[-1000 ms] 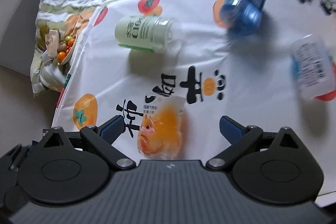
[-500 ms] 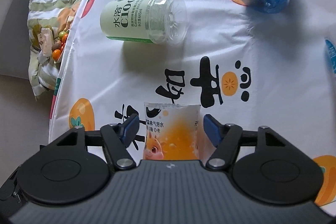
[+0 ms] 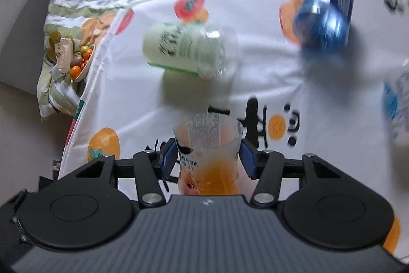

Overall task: Flip cup upright
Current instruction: 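Grasp the cup with the right tool while the left tool releases it, then rotate the held cup with the right tool so its open rim faces up, then lower the cup onto the cloth and open the right tool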

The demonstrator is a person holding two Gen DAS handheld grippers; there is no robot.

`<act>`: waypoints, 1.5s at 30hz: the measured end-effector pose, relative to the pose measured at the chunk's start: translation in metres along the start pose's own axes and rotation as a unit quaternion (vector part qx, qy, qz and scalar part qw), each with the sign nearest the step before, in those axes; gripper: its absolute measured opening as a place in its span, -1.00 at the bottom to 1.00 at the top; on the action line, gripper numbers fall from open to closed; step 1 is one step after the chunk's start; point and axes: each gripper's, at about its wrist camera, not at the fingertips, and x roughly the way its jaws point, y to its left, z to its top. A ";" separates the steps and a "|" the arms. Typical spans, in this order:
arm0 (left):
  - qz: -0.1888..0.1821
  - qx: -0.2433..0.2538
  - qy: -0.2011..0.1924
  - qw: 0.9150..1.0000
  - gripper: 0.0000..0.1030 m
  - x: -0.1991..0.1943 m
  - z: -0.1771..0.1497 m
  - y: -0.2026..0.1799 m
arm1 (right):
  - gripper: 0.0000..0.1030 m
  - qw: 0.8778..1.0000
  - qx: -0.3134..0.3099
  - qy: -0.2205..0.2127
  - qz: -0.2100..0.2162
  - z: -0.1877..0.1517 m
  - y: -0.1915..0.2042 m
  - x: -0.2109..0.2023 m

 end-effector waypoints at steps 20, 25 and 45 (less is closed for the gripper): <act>0.005 0.014 0.023 1.000 0.85 0.006 -0.021 -0.007 | 0.30 0.968 -0.209 -0.136 -0.041 -0.072 0.028 -0.017; 0.006 0.017 0.023 1.000 0.85 0.005 -0.024 -0.009 | 0.33 0.970 -0.200 -0.131 -0.041 -0.078 0.024 -0.019; 0.008 0.010 0.017 1.000 0.85 0.000 -0.025 -0.009 | 0.97 0.972 -0.191 -0.131 -0.042 -0.081 0.026 -0.024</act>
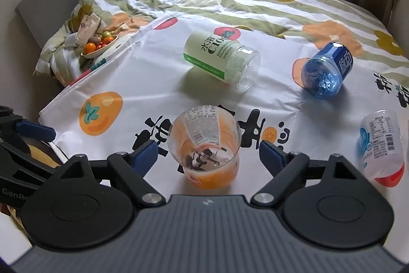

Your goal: Flip cup upright

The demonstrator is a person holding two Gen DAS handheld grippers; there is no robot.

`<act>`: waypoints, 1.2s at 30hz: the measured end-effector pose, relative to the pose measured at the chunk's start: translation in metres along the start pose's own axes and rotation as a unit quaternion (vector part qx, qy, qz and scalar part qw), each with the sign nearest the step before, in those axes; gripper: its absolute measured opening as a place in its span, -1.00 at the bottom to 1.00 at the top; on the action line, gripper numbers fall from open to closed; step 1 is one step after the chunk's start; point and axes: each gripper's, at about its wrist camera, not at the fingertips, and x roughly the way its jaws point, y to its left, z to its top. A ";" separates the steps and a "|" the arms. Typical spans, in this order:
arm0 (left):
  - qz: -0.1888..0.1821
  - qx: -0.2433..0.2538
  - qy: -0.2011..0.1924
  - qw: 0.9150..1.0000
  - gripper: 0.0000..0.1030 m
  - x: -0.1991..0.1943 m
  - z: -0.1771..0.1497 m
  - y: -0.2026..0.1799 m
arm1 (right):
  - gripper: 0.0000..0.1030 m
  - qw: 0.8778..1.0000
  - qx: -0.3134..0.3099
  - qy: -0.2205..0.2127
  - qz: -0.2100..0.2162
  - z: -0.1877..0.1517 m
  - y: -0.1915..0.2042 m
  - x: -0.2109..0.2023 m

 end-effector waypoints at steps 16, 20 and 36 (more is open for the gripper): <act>-0.015 0.006 -0.099 0.995 0.86 -0.084 0.013 -0.021 | 1.00 0.994 0.085 -0.019 -0.065 0.016 -0.035 -0.123; -0.013 0.009 -0.130 0.991 0.98 -0.104 0.011 -0.030 | 1.00 0.989 0.103 -0.012 -0.109 0.010 -0.049 -0.152; -0.007 0.024 -0.173 0.985 1.00 -0.126 -0.007 -0.047 | 1.00 0.975 0.141 -0.002 -0.171 -0.035 -0.070 -0.188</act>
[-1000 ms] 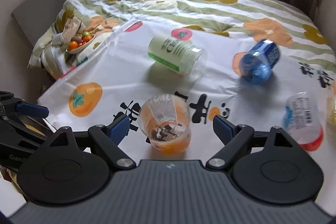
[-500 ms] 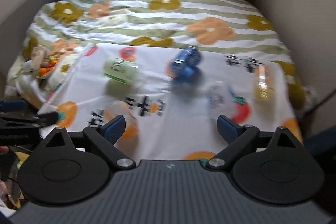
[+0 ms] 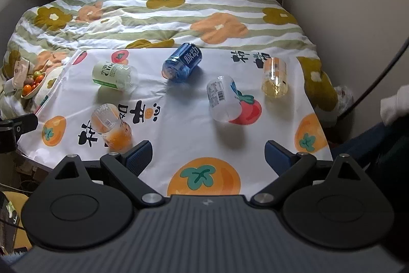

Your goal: Flip cup upright

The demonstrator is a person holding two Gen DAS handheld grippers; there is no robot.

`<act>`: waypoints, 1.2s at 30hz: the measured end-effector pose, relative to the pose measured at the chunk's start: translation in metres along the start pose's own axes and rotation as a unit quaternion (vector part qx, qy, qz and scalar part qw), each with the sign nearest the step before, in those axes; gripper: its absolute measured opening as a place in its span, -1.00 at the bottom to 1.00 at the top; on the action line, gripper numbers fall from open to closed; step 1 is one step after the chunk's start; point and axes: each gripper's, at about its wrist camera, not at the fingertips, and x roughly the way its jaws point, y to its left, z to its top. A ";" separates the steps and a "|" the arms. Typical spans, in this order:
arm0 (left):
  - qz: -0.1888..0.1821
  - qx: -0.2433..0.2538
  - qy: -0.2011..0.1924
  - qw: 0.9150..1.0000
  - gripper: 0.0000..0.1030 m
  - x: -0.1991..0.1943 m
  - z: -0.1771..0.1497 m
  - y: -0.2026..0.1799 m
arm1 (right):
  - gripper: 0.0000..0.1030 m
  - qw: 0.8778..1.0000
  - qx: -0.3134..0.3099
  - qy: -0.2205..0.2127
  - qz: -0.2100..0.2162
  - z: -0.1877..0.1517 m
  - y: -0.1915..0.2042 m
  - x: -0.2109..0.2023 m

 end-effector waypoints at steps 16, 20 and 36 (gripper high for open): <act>0.001 0.007 -0.006 1.000 1.00 -0.004 -0.002 -0.001 | 1.00 1.000 0.014 0.000 -0.001 -0.004 -0.005 -0.002; 0.000 0.009 -0.008 1.000 1.00 -0.005 -0.001 -0.002 | 1.00 1.000 0.014 -0.001 -0.002 -0.004 -0.004 -0.002; 0.004 0.013 -0.009 1.000 1.00 -0.004 0.001 -0.004 | 1.00 1.000 0.015 0.001 -0.001 -0.002 -0.006 -0.001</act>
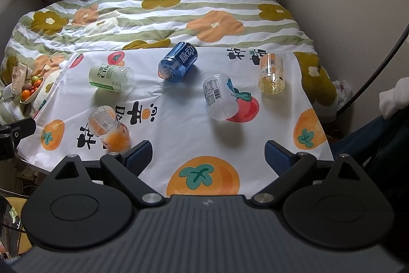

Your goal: Flip cup upright

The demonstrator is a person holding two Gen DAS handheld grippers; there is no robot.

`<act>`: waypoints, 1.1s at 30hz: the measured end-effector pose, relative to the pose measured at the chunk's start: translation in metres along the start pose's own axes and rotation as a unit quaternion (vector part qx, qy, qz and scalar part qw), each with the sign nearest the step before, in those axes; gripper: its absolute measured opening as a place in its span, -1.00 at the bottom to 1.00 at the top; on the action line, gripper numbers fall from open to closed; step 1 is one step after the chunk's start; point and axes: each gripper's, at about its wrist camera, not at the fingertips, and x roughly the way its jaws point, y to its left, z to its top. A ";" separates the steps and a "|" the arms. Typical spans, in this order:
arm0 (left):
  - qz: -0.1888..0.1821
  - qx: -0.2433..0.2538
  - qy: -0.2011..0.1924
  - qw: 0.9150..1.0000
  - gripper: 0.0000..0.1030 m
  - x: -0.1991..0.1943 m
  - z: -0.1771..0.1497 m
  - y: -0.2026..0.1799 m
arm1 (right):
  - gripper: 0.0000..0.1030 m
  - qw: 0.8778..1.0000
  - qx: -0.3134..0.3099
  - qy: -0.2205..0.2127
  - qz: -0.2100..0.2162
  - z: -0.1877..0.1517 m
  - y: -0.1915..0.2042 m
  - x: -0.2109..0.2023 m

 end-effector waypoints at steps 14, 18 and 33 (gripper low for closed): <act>0.002 -0.001 0.002 1.000 1.00 0.002 -0.001 0.001 | 1.00 1.000 0.001 0.001 0.001 0.001 -0.001 0.002; 0.001 -0.001 0.002 1.000 1.00 0.002 -0.001 0.001 | 1.00 1.000 0.001 0.000 0.001 0.001 -0.001 0.002; 0.002 0.001 0.005 1.000 1.00 0.003 -0.006 0.003 | 1.00 1.000 0.002 0.001 0.000 0.000 -0.001 0.001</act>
